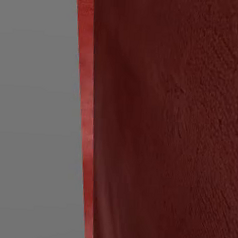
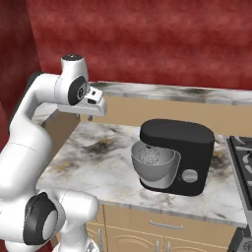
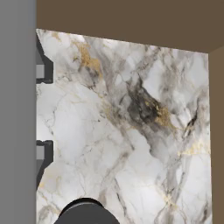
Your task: Navigate to the fridge.
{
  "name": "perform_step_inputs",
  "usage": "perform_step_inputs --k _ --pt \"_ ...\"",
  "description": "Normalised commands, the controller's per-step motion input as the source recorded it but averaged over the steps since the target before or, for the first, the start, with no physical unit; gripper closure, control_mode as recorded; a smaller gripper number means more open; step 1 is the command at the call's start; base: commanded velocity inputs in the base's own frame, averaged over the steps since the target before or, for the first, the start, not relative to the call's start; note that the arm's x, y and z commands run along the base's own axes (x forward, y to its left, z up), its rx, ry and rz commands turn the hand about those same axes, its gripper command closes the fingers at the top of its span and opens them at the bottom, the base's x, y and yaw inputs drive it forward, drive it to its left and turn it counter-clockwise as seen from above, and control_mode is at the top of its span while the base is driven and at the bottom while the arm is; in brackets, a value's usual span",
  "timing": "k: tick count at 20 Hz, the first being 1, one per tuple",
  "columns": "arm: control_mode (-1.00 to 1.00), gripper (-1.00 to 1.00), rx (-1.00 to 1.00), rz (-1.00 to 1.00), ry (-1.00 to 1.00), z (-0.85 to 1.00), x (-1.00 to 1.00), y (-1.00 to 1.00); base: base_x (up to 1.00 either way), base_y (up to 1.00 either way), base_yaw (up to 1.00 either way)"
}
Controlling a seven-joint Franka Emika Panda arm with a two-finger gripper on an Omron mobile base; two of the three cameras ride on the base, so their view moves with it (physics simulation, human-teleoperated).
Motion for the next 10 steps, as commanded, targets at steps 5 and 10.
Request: perform_step_inputs --k 5,10 --pt "1.00 -1.00 0.00 0.00 0.00 0.00 0.00 0.00 -0.23 0.00 0.00" --pt "1.00 -1.00 0.00 0.00 0.00 0.00 0.00 0.00 -0.39 0.00 -0.01"
